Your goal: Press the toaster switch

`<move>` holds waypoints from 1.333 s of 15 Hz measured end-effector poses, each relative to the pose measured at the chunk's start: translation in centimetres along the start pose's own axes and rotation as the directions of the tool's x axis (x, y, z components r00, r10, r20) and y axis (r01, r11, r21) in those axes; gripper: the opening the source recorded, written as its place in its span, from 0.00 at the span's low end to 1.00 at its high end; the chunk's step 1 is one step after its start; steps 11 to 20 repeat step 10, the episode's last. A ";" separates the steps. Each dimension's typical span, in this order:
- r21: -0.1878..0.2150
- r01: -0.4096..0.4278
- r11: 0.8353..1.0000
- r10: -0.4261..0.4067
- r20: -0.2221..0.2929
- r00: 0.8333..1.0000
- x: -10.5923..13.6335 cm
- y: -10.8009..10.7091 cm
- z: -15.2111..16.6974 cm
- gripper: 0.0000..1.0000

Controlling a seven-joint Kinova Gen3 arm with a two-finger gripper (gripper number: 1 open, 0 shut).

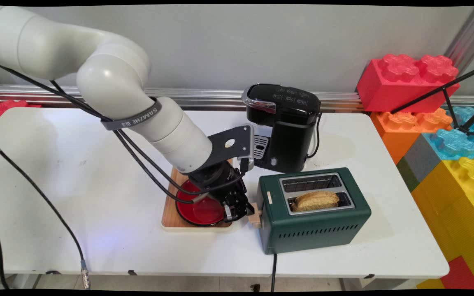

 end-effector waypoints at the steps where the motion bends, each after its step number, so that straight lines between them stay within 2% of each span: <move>1: 0.000 0.000 1.000 0.000 0.000 1.000 -0.1 0.0 0.1 0.00; 20: -0.002 -0.001 1.000 0.001 -0.003 1.000 -0.7 0.2 0.7 0.00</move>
